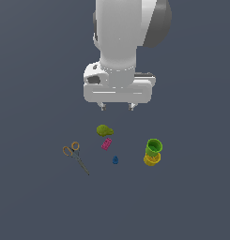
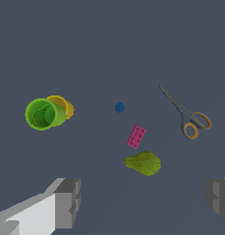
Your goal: Pick up a designated object from a clutter of objects.
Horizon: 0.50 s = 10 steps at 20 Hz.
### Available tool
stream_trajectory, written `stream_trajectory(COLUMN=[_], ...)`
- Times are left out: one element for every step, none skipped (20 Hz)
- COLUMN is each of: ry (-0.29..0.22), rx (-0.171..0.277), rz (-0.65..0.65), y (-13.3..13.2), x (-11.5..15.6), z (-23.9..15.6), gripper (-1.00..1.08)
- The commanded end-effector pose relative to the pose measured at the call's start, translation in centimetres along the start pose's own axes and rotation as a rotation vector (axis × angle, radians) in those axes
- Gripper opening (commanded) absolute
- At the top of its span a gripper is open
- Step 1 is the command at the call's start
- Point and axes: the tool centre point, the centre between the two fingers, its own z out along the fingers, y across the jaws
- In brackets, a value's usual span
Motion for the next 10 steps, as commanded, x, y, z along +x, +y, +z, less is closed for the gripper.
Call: stream_trajectory(ry=[-0.001,-0.001,-0.001,-0.001,-0.001,-0.002,-0.002,-0.002,-0.002,-0.002], rx=[0.001,0.001,0.002,0.002,0.003,0.003,0.004,0.004,0.005,0.005], rz=[0.014,0.021,0.03,0.04,0.05,0.062,0.075,0.089,0.104,0.12], y=[0.1,0.2,0.3,0.4,0.5,0.6,0.8,0.9,1.1,1.2], x=[0.1,0.2,0.3,0.4,0.5,0.6,0.7,0.8,0.9,1.0], z=[0.8,1.2,1.7,2.2,2.8,3.4,4.1,4.9,5.7,6.6], gripper=[1.0,1.0,1.0,1.0,1.0,1.0,1.0,1.0,1.0,1.0])
